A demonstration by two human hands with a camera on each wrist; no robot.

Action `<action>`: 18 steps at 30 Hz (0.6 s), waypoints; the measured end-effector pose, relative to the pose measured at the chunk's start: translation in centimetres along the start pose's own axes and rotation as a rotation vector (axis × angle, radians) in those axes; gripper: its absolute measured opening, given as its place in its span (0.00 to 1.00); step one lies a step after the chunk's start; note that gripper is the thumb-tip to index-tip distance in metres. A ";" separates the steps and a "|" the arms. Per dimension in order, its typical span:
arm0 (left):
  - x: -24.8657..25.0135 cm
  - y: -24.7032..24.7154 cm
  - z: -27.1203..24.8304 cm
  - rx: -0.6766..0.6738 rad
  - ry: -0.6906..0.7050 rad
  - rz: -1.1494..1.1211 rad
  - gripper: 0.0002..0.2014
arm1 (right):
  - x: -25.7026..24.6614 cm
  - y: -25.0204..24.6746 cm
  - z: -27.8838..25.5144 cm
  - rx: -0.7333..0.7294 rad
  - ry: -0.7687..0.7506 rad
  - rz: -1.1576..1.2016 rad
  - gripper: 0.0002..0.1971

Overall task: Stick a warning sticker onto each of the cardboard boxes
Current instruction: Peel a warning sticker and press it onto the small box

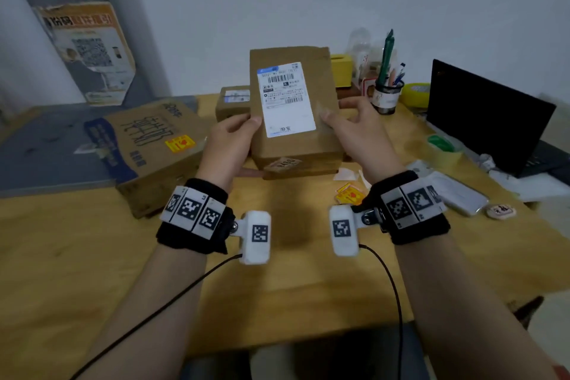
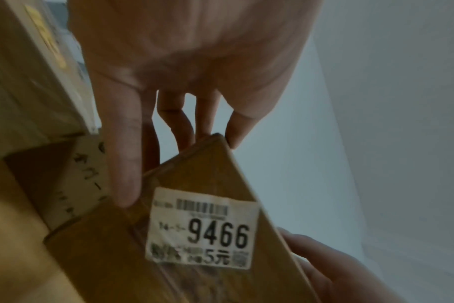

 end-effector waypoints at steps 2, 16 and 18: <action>-0.4 -1.5 -2.0 0.021 -0.010 0.046 0.08 | -0.3 0.8 -1.4 -0.029 -0.022 -0.037 0.18; -4.3 -3.8 -3.8 -0.007 -0.145 0.284 0.06 | 4.6 4.9 -3.6 -0.210 0.110 -0.175 0.22; -4.6 -3.6 -3.0 0.011 -0.145 0.317 0.08 | 5.3 4.7 -3.2 -0.201 0.124 -0.138 0.23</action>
Point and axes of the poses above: each hand's wrist, its own z-axis towards the middle knuckle, its own y-axis out of the palm, x = y × z, the point moved 3 cm from there along z, towards the middle knuckle, and after that the axes turned 6 degrees about -z, right-handed, at the moved point
